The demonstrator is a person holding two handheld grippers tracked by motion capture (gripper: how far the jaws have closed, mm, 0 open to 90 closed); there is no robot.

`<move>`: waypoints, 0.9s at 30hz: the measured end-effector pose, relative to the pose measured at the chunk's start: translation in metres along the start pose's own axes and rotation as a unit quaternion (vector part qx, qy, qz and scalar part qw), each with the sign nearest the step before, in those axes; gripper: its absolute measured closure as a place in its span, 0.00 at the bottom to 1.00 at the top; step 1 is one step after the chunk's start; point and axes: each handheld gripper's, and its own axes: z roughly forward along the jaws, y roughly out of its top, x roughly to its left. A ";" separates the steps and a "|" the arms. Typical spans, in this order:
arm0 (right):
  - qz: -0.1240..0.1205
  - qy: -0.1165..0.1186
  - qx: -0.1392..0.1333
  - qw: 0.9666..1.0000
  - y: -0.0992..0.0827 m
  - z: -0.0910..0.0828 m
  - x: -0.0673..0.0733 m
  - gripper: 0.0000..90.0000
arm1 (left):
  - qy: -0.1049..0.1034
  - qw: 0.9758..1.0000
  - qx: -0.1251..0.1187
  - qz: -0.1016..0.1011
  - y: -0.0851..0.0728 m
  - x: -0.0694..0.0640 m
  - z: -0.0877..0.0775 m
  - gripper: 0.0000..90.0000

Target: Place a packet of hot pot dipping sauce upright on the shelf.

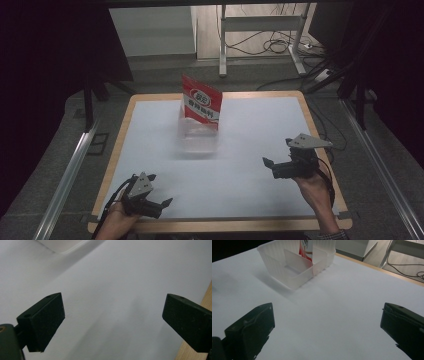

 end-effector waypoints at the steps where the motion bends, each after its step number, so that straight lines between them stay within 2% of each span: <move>1: 0.001 -0.001 -0.001 1.000 -0.004 -0.003 0.000 0.00 | 0.000 1.000 0.000 0.000 0.000 0.000 0.000 0.05; 17: 0.007 -0.023 -0.010 1.000 -0.050 -0.024 0.003 0.00 | 0.000 1.000 0.002 0.002 0.000 0.000 0.000 0.05; 23: 0.030 -0.021 -0.002 0.999 -0.071 -0.026 0.001 0.00 | 0.000 1.000 0.003 0.004 0.000 -0.001 0.000 0.05; 27: 0.030 -0.028 0.012 0.999 -0.081 -0.027 0.002 0.00 | 0.001 1.000 0.003 0.004 0.000 -0.001 0.000 0.05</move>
